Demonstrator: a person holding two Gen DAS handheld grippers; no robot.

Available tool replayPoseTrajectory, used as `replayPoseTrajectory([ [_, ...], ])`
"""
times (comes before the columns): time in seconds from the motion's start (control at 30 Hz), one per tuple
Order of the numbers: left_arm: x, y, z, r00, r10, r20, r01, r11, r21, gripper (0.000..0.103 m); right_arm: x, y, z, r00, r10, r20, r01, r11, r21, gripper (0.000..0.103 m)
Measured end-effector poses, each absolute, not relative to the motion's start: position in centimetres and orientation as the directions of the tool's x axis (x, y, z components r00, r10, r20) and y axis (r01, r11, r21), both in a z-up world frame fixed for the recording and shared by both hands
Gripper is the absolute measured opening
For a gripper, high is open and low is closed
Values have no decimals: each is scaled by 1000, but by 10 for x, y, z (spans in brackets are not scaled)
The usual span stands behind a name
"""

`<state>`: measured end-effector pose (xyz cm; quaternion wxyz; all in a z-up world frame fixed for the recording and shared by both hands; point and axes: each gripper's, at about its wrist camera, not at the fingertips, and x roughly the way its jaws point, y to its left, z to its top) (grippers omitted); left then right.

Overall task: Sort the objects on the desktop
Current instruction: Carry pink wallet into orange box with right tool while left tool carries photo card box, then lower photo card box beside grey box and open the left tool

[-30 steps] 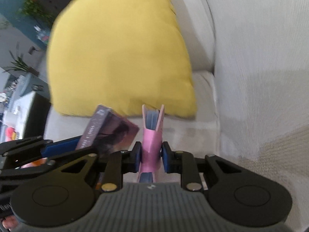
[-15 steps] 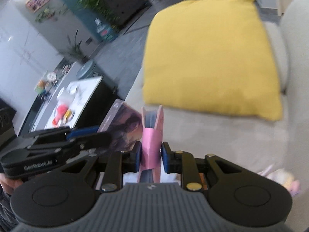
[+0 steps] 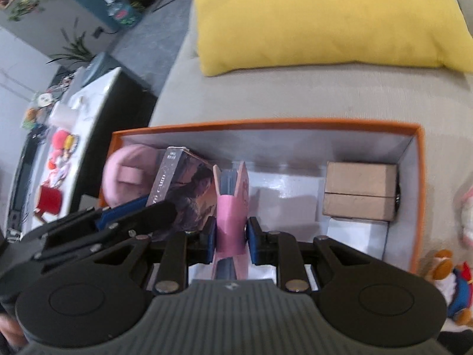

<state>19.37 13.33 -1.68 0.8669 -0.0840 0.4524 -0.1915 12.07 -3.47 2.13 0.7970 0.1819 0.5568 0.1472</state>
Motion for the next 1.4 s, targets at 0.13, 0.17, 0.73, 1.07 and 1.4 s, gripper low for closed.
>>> replayPoseTrajectory([
  [0.13, 198, 133, -30, 543, -389, -744, 255, 921, -295, 26, 125, -28, 10, 362, 416, -834, 6, 894, 448, 23],
  [0.17, 198, 133, -31, 551, -384, -741, 254, 923, -289, 26, 127, -25, 8, 370, 409, -834, 11, 896, 444, 23],
  [0.73, 210, 145, -49, 507, -397, -765, 260, 917, -304, 28, 147, -6, -7, 374, 359, -855, 49, 913, 405, 23],
  [1.07, 183, 160, -21, 513, -420, -748, 323, 902, -285, 35, 148, 13, -2, 350, 342, -872, 25, 927, 374, 26],
  [1.4, 164, 147, -38, 383, -328, -863, 408, 899, -161, 42, 137, 20, 10, 340, 383, -859, -94, 922, 374, 39],
])
